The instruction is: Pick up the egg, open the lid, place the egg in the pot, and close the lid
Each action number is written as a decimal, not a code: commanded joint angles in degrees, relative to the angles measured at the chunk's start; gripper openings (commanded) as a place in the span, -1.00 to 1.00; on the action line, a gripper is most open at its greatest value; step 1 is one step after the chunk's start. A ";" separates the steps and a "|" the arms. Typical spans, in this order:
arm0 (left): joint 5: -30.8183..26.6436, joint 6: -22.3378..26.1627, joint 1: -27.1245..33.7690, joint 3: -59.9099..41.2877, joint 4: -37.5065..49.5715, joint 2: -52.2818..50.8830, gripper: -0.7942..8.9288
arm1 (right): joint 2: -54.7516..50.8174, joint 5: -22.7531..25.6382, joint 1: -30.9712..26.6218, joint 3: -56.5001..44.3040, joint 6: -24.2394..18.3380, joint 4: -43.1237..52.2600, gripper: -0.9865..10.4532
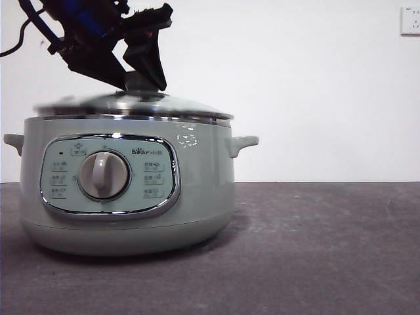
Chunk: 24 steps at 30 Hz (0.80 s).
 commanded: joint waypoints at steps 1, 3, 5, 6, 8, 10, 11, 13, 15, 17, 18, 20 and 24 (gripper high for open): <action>-0.22 -0.11 -0.15 0.50 0.85 -0.17 -0.85 | -0.17 0.22 0.07 -0.22 0.74 0.24 -0.12; -0.24 -0.11 -0.15 0.50 0.26 -0.17 -0.85 | -0.17 1.55 0.07 -0.22 0.74 0.24 -0.12; -0.24 -0.13 -0.15 0.50 -0.35 -0.17 -0.85 | -0.17 3.08 0.07 -0.22 0.72 0.24 -0.12; -0.24 -0.15 -0.15 0.50 -0.87 -0.17 -0.85 | -0.17 3.17 0.07 -0.22 0.72 0.26 -0.12; -0.07 -0.31 -0.15 0.50 -2.19 -0.17 -0.85 | -0.17 3.08 0.07 -0.22 0.74 0.28 -0.12; 0.04 -0.31 -0.15 0.50 -3.65 -0.17 -0.85 | -0.17 3.10 0.07 -0.22 0.74 0.28 -0.12; 0.20 -0.31 -0.15 0.50 -4.11 -0.17 -0.85 | -0.17 3.10 0.07 -0.22 0.74 0.31 -0.12; 0.28 -0.31 -0.15 0.50 -4.98 -0.17 -0.85 | -0.17 3.10 0.07 -0.22 0.74 0.35 -0.12; 0.28 -0.31 -0.15 0.50 -5.35 -0.17 -0.85 | -0.17 3.10 0.07 -0.22 0.74 0.35 -0.12; 0.20 -0.31 -0.15 0.50 -5.29 -0.17 -0.85 | -0.17 3.08 0.07 -0.22 0.74 0.35 -0.12; 0.07 -0.31 -0.15 0.50 -5.27 -0.17 -0.85 | -0.17 3.08 0.07 -0.22 0.74 0.35 -0.12; -0.02 -0.31 -0.15 0.50 -5.29 -0.15 -0.85 | -0.17 3.08 0.07 -0.22 0.74 0.37 -0.12; 0.17 -0.57 -0.15 0.50 -5.75 -0.15 -0.85 | -0.17 3.04 0.07 -0.22 0.74 0.35 -0.12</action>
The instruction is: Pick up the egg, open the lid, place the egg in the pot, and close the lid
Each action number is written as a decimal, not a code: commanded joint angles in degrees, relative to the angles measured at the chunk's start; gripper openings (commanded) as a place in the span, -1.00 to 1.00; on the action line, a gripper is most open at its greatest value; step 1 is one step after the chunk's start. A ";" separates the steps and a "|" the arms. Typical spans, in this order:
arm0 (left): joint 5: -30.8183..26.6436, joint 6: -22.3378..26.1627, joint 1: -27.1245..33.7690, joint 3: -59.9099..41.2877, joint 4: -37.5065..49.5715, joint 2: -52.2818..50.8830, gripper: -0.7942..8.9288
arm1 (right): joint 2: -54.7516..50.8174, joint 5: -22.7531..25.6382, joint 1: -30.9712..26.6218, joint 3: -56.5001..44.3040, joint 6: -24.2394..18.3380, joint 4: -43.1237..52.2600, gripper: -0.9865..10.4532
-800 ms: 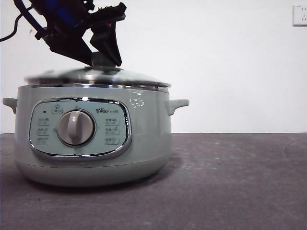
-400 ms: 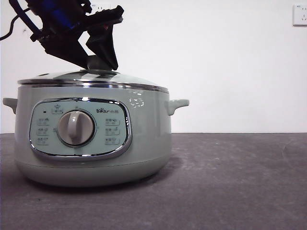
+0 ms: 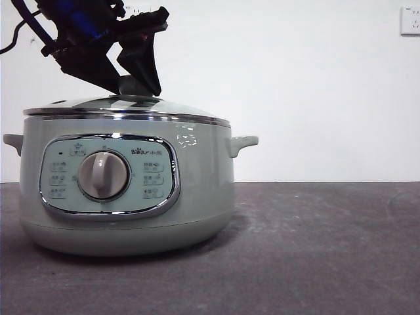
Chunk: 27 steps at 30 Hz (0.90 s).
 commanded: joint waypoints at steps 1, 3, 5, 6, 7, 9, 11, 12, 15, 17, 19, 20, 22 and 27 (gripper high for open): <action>0.28 -0.22 -0.15 -0.17 -1.60 0.07 -0.85 | -0.17 0.28 0.07 -0.22 0.72 0.35 -0.12; 0.37 -0.63 -0.15 -0.17 -2.58 0.07 -0.85 | -0.17 0.26 0.07 -0.22 0.72 0.35 -0.12; 0.37 -0.63 -0.15 -0.17 -3.82 0.07 -0.85 | -0.17 0.24 0.07 -0.22 0.72 0.33 -0.12; 0.37 -0.63 -0.15 -0.17 -4.37 0.07 -0.85 | -0.17 0.20 0.07 -0.22 0.72 0.33 -0.12; 0.37 -0.63 -0.15 -0.17 -5.01 0.07 -0.85 | -0.17 0.11 0.07 -0.22 0.72 0.33 -0.12; 0.50 -0.66 -0.15 -0.17 -6.01 0.07 -0.85 | -0.17 0.11 0.07 -0.22 0.74 0.33 -0.12; 1.51 -0.66 -0.15 -0.17 -6.60 0.07 -0.85 | -0.17 0.11 0.07 -0.22 0.74 0.31 -0.12; 1.64 -0.66 -0.15 -0.17 -6.60 0.07 -0.85 | -0.17 0.09 0.07 -0.22 0.74 0.31 -0.12; 1.40 -0.66 -0.15 -0.17 -6.25 0.07 -0.84 | -0.17 0.11 0.07 -0.22 0.96 0.31 -0.12; 1.25 -0.83 -0.13 -0.17 -5.92 0.07 -0.81 | -0.17 0.09 0.07 -0.22 1.16 0.26 -0.12; 0.98 -0.81 -0.11 -0.17 -5.40 0.07 -0.56 | -0.17 0.09 0.07 -0.22 1.16 0.24 -0.12; 0.83 -0.81 -0.11 -0.17 -5.07 0.07 -0.39 | -0.17 0.09 0.07 -0.22 1.16 0.24 -0.12; 0.74 -0.79 -0.11 -0.17 -4.07 0.07 -0.08 | -0.17 0.07 0.09 -0.22 1.16 0.09 -0.12; -0.26 -0.74 -0.11 -0.02 -0.24 -0.35 -0.05 | -0.17 0.09 0.07 -0.22 1.20 -0.70 -0.12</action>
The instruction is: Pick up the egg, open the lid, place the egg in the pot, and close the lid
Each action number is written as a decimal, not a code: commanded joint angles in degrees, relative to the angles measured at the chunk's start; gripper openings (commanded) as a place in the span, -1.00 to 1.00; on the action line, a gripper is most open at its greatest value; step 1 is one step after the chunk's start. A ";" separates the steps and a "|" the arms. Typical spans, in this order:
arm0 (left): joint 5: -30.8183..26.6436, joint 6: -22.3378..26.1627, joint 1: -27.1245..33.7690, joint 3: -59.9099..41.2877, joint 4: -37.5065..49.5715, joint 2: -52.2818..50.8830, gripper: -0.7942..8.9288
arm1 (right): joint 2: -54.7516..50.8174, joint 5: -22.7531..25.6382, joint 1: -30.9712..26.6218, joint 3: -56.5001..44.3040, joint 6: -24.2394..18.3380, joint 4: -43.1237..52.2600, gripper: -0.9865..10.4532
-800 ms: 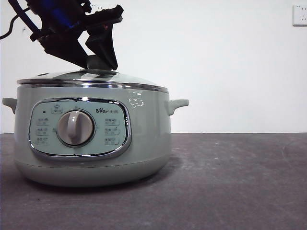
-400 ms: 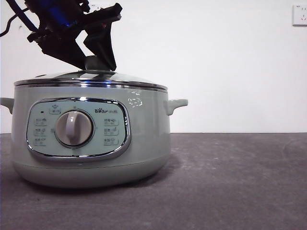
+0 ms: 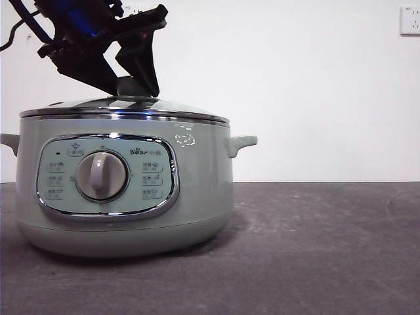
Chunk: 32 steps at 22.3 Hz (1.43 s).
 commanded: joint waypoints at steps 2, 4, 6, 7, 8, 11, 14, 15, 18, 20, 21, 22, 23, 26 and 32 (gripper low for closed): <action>-0.26 0.79 -0.13 -0.42 2.14 -0.87 -0.05 | -0.17 0.11 0.07 -0.22 0.83 -0.68 -0.12; -0.28 0.79 -0.13 -0.42 2.14 -2.54 -0.05 | -0.17 0.11 0.07 -0.22 1.46 -1.18 -0.12; -0.22 0.79 -0.15 -0.42 1.86 -4.68 -0.05 | -0.17 0.04 0.07 -0.24 2.12 -1.81 -0.12; -0.17 0.79 -0.15 -0.42 1.49 -6.05 -0.05 | -0.17 -0.09 0.07 -0.26 2.29 -2.23 -0.12; -0.07 0.79 -0.15 -0.42 1.01 -7.45 -0.05 | -0.17 -0.22 0.09 -0.39 2.29 -2.40 -0.12; 0.22 0.79 -0.35 -0.42 -1.25 -12.90 -0.06 | -0.57 -0.26 0.09 -1.53 2.36 -2.51 -0.12; 0.20 0.79 -0.96 -0.42 -4.07 -19.02 -0.07 | -1.57 -0.26 0.09 -4.31 2.78 -1.36 -0.12; 0.20 0.79 -1.14 -0.42 -4.85 -20.83 -0.07 | -2.01 -0.26 0.09 -5.46 2.93 -0.79 -0.12; 0.04 0.79 -1.51 -0.42 -8.55 -28.00 -0.20 | -5.42 -0.04 0.09 -12.44 3.80 2.82 -0.42; -0.04 1.49 -1.51 -0.42 -11.34 -31.47 -0.57 | -8.81 -0.02 0.09 -18.58 3.80 6.86 -0.71; -0.04 1.90 -1.51 -0.42 -12.48 -32.44 -0.81 | -10.45 0.13 0.09 -21.55 3.80 9.05 -0.81; -0.17 2.43 -1.51 -0.42 -13.70 -33.09 -0.85 | -12.48 0.15 0.09 -25.31 3.80 12.17 -0.85; -0.35 2.58 -1.51 -0.46 -14.56 -33.46 -0.85 | -14.25 0.15 0.09 -28.55 3.80 14.88 -0.85; -2.51 2.95 -1.84 -0.79 -17.07 -33.86 -0.85 | -20.24 0.13 0.09 -39.89 3.80 24.81 -0.85; -8.48 2.89 -5.62 -11.08 -10.19 -38.05 -0.85 | -30.73 0.13 0.09 -58.07 5.46 40.26 -0.85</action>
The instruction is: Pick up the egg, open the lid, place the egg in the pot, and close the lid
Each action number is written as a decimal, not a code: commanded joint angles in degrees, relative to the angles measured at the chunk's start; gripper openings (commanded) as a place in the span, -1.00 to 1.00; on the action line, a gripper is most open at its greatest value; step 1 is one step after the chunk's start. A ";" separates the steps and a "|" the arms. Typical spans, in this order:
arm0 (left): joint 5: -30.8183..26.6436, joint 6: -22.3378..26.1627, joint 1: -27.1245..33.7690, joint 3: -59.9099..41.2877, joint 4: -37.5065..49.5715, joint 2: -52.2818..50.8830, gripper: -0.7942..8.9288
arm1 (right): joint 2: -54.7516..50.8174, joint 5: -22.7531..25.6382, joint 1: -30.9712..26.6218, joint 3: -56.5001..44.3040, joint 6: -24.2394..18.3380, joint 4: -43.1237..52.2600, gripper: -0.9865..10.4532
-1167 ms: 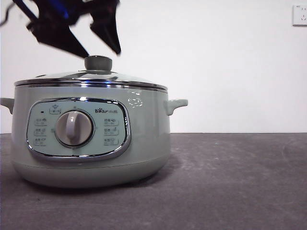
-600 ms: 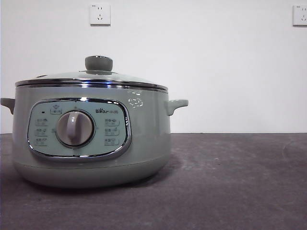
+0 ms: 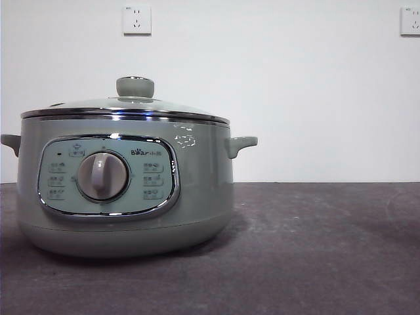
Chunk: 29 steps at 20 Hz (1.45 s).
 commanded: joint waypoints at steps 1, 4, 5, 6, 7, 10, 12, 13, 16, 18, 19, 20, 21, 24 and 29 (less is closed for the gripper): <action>-0.33 0.66 -1.51 -5.44 4.76 -2.29 -0.85 | -2.71 0.15 0.09 -5.14 1.36 3.19 -0.85; 0.37 -0.09 -2.67 -8.33 6.21 -3.23 -0.85 | -3.15 0.37 0.07 -7.08 1.66 1.11 -0.85; 0.33 -0.31 -2.69 -8.31 5.40 -2.99 -0.84 | -2.80 0.37 0.07 -7.08 1.66 0.92 -0.83; 0.28 -0.35 -2.69 -8.31 4.55 -2.60 -0.84 | -2.56 0.35 0.07 -7.06 1.60 0.85 -0.83; 0.13 -0.35 -2.67 -8.31 3.23 -2.34 -0.84 | -2.49 0.35 0.09 -7.06 1.55 0.48 -0.83; 0.15 -0.35 -2.62 -8.31 0.35 -1.66 -0.84 | -2.49 0.04 0.09 -7.06 1.57 0.04 -0.83; 0.13 -0.37 -2.62 -8.31 -1.29 -1.42 -0.84 | -2.49 0.11 0.09 -7.06 1.57 0.04 -0.83; 0.17 -0.35 -2.62 -8.33 -1.95 -1.38 -0.84 | -2.51 0.13 0.09 -7.06 1.57 0.04 -0.83; 0.15 -0.37 -2.62 -8.31 -3.08 -1.33 -0.84 | -2.69 0.15 0.09 -7.06 1.57 0.07 -0.83; 0.15 -0.37 -2.62 -8.31 -3.13 -1.33 -0.84 | -2.69 0.13 0.09 -7.06 1.57 0.07 -0.83; 0.15 -0.31 -2.62 -8.33 -3.13 -1.33 -0.84 | -2.69 0.15 0.09 -7.06 1.57 0.04 -0.83; 0.22 0.26 -2.62 -8.31 -3.41 -1.42 -0.84 | -2.69 0.15 0.09 -7.06 1.57 0.07 -0.82; -0.04 1.51 -2.01 -8.33 -3.72 -2.56 -0.84 | -2.69 0.15 0.09 -7.06 1.57 0.07 -0.82; 4.61 1.70 2.84 -9.16 -2.23 -5.81 -0.84 | -2.71 0.15 0.09 -7.06 1.57 0.07 -0.83; 12.44 1.99 18.73 -21.09 13.55 -14.36 -0.84 | -2.71 0.13 0.09 -7.06 1.57 0.07 -0.83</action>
